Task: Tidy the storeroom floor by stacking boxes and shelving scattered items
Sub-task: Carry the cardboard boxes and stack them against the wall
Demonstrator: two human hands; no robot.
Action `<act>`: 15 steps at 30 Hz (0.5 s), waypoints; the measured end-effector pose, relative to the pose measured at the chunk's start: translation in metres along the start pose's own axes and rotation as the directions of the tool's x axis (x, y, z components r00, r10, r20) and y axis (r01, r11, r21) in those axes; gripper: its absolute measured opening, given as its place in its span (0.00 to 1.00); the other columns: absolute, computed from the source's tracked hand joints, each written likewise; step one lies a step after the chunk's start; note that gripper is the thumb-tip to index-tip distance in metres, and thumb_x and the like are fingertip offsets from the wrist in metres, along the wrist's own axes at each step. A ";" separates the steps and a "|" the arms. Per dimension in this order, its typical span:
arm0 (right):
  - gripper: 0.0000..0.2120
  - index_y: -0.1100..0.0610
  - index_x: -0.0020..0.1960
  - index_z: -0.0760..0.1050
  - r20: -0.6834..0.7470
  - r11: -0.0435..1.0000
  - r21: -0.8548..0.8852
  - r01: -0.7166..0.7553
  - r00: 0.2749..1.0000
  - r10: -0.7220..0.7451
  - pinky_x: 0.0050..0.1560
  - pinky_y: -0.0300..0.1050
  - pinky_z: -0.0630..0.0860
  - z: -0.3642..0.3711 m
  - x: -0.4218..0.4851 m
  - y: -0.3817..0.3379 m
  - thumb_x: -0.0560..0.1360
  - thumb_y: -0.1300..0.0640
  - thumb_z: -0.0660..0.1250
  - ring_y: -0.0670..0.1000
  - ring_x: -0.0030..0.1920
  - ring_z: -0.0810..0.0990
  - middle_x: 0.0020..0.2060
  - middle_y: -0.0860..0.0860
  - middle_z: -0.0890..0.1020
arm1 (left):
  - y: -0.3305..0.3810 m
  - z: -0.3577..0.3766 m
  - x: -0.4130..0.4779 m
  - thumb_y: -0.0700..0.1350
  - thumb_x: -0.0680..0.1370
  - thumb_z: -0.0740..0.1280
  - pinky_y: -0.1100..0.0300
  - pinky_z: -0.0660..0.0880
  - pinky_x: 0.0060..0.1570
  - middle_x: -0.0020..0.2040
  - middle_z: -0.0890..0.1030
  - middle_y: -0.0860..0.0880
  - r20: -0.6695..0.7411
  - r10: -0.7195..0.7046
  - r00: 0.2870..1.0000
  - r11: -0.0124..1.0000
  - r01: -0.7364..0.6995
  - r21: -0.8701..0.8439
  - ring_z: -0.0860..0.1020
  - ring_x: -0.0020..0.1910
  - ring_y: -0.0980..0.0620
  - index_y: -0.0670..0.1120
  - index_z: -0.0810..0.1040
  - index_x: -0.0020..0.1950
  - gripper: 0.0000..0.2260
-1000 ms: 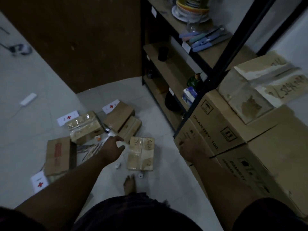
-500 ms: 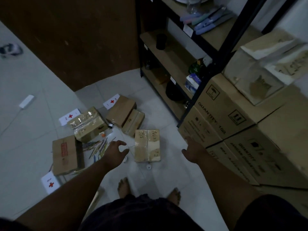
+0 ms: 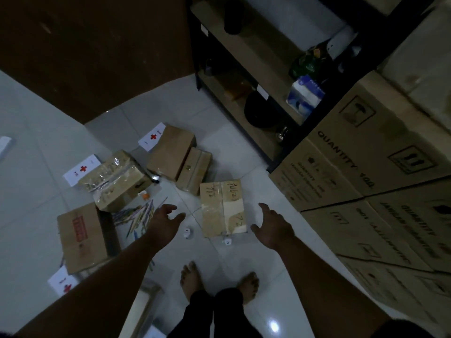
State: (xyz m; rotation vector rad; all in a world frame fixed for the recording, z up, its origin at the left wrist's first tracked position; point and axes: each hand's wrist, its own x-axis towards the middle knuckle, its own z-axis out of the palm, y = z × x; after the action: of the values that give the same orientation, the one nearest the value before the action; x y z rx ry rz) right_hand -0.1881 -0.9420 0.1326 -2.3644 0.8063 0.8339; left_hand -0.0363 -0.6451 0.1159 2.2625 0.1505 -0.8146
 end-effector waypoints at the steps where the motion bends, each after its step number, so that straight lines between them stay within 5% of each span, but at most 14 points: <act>1: 0.40 0.45 0.82 0.49 0.012 1.000 0.007 -0.008 1.000 0.008 0.65 0.61 0.73 0.011 0.015 0.001 0.78 0.38 0.65 0.61 0.68 0.72 0.71 0.56 0.72 | -0.007 0.012 0.012 0.51 0.76 0.75 0.51 0.75 0.58 0.63 0.77 0.45 0.001 -0.029 1.000 0.999 0.029 -0.024 0.76 0.59 0.48 0.46 0.77 0.64 0.19; 9: 0.45 0.47 0.82 0.48 0.064 0.989 0.129 -0.069 0.996 0.061 0.67 0.60 0.73 0.126 0.160 0.039 0.75 0.36 0.69 0.63 0.71 0.71 0.73 0.59 0.68 | -0.092 0.133 0.109 0.52 0.76 0.75 0.57 0.74 0.48 0.63 0.75 0.45 0.079 -0.147 0.986 0.988 0.150 -0.029 0.77 0.52 0.50 0.46 0.72 0.68 0.25; 15: 0.52 0.47 0.83 0.48 0.112 0.908 0.390 -0.153 0.987 0.118 0.64 0.59 0.78 0.219 0.273 0.073 0.70 0.33 0.73 0.62 0.68 0.74 0.74 0.58 0.67 | -0.151 0.224 0.190 0.55 0.75 0.76 0.46 0.76 0.64 0.74 0.69 0.43 0.120 -0.222 0.968 0.965 0.235 -0.114 0.75 0.66 0.43 0.47 0.63 0.77 0.36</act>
State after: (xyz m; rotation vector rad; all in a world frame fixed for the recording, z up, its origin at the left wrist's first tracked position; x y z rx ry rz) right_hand -0.1476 -0.9564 -0.2221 -1.9189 1.0086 0.7384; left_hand -0.0493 -0.7065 -0.2086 2.1005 0.4092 -1.0144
